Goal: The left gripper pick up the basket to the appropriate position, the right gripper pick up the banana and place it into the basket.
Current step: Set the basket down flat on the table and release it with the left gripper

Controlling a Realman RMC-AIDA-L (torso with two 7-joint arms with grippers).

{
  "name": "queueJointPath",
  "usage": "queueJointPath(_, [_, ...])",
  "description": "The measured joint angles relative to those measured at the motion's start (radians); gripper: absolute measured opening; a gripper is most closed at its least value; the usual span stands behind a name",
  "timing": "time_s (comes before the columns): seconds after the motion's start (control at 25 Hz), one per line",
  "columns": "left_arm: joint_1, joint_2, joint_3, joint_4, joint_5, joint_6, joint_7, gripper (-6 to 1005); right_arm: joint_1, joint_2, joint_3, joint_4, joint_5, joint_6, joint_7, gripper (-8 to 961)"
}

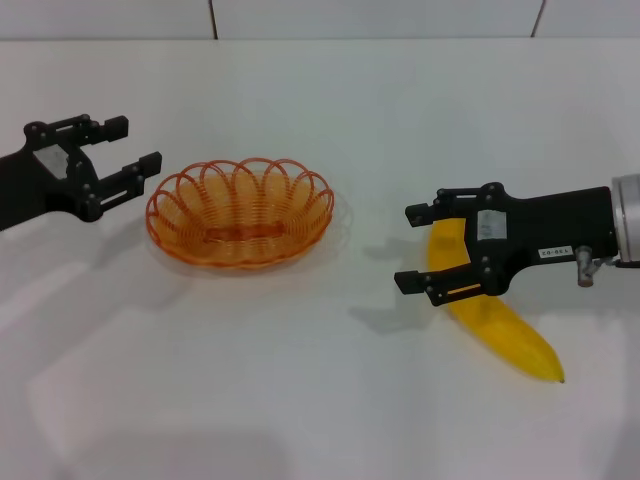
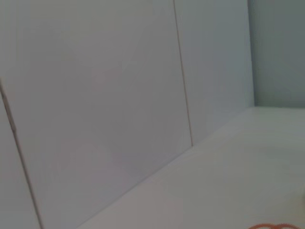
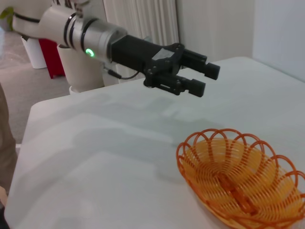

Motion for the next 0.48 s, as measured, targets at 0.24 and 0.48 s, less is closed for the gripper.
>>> queueJointPath(0.24, [0.001, 0.004, -0.007, -0.055, -0.036, 0.029, 0.028, 571, -0.003, 0.0, 0.0, -0.006, 0.0, 0.019, 0.011, 888])
queueJointPath(0.48, [0.001, 0.014, -0.009, -0.1, -0.028, 0.03, 0.013, 571, -0.01, 0.0, -0.005, -0.015, -0.009, 0.079, 0.049, 887])
